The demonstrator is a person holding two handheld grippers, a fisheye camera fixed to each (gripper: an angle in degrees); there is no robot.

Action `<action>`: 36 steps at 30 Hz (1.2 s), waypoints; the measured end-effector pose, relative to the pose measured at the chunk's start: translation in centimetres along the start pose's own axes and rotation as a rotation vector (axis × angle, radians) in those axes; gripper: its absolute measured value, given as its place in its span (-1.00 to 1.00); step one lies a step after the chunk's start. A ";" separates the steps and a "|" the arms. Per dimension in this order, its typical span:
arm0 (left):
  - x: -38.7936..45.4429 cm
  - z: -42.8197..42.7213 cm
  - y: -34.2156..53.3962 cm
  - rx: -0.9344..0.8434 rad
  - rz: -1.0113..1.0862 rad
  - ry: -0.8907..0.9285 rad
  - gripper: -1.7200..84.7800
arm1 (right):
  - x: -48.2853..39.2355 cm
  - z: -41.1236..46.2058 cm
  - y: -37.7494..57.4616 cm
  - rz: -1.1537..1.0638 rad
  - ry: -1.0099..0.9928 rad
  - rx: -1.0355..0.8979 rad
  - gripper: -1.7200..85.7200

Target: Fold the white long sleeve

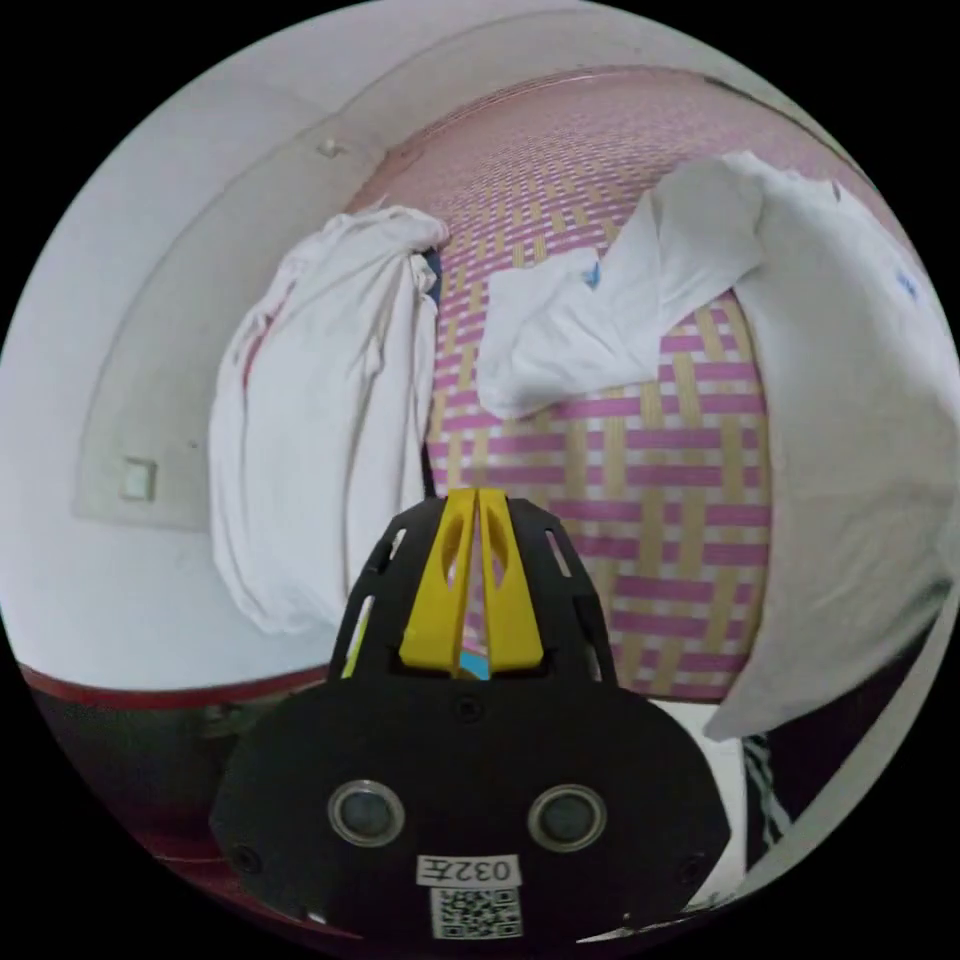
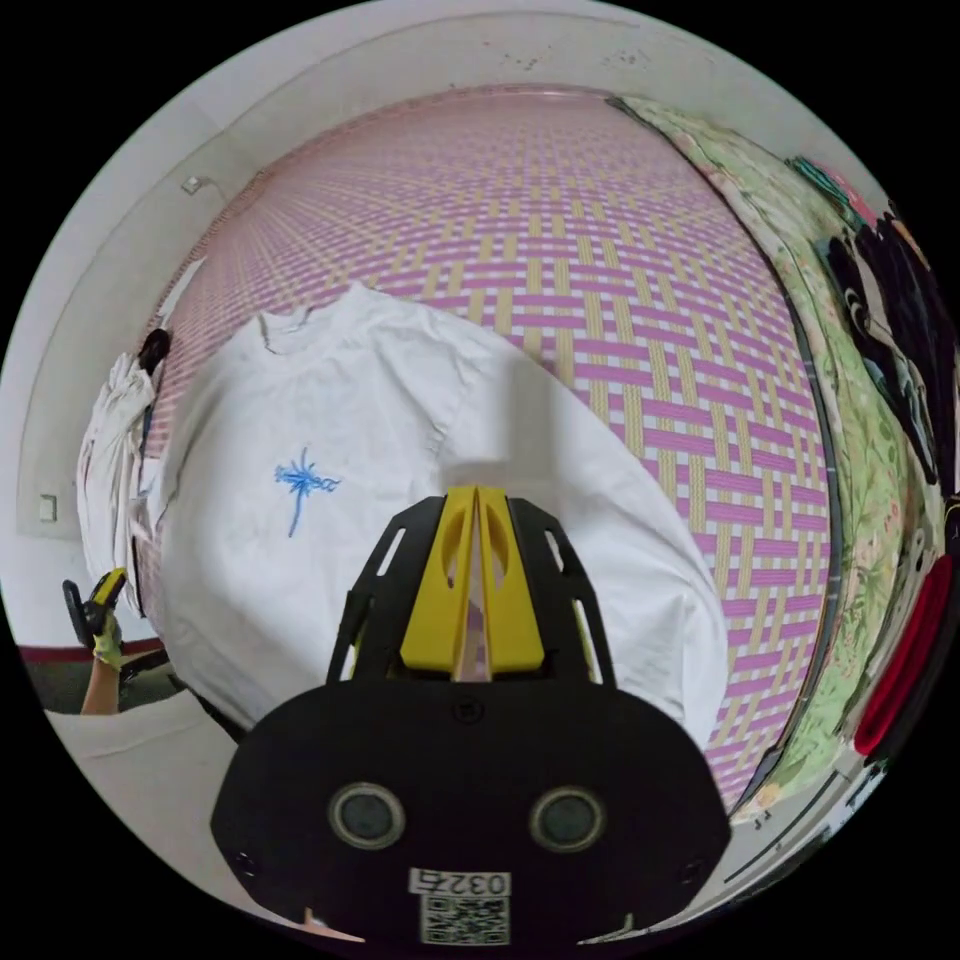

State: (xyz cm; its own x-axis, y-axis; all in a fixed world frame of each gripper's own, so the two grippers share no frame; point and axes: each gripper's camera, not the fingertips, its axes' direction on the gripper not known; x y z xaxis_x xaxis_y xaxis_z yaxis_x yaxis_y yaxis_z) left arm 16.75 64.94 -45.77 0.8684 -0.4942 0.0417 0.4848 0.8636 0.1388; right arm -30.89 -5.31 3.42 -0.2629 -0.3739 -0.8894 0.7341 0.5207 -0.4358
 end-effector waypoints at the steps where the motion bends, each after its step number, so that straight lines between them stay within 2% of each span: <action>1: -1.8 0.1 1.3 0.004 -0.097 0.074 -0.98 | -0.7 -1.2 0.9 -0.023 -0.021 0.029 -0.98; 3: -5.2 0.5 3.1 0.035 -0.249 0.200 -0.96 | -1.5 -2.5 2.4 -0.049 -0.069 0.051 -0.98; 5: -9.7 2.7 4.3 0.060 -0.394 0.443 -0.91 | -2.3 -3.5 4.8 -0.069 -0.127 0.063 -0.98; 8: -13.6 5.1 3.0 0.092 -0.443 0.632 -0.86 | -2.8 -3.8 8.2 -0.069 -0.181 0.056 -0.98; 13: -16.6 8.5 -3.4 0.075 -0.341 0.723 -0.81 | -3.1 -4.3 14.1 -0.040 -0.223 0.037 -0.98; 20: -18.1 13.3 -11.9 -0.012 -0.170 0.625 -0.78 | -2.7 -5.6 22.2 0.088 -0.186 0.009 -0.98; 24: -18.2 15.6 -13.9 -0.055 -0.104 0.685 -0.76 | -2.6 -6.4 25.0 0.164 -0.181 0.018 -0.98; 28: -19.0 16.3 -13.7 -0.032 -0.097 0.648 -0.87 | -3.3 -6.9 26.4 0.202 -0.170 0.023 -0.98; 30: -19.6 16.2 -13.6 -0.025 -0.054 0.701 -0.95 | -3.8 -6.8 26.2 0.202 -0.172 0.021 -0.98; 33: -24.6 11.6 -11.9 0.209 -0.074 0.857 -0.97 | -4.6 -6.7 25.4 0.181 -0.165 0.014 -0.98; 35: -31.9 6.7 -7.8 0.463 -0.244 0.862 -0.98 | -5.2 -6.9 24.5 0.161 -0.157 0.022 -0.98; 36: -33.9 5.9 -6.5 0.506 -0.309 0.858 -0.98 | -5.3 -6.9 24.3 0.157 -0.158 0.023 -0.98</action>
State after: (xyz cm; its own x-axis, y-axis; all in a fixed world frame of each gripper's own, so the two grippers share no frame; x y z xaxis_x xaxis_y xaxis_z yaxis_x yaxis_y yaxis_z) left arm -16.50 75.49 -42.23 0.5931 -0.2781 -0.7556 0.7698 0.4708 0.4310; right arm -15.97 14.63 -3.39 -0.0441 -0.4061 -0.9127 0.7730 0.5649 -0.2887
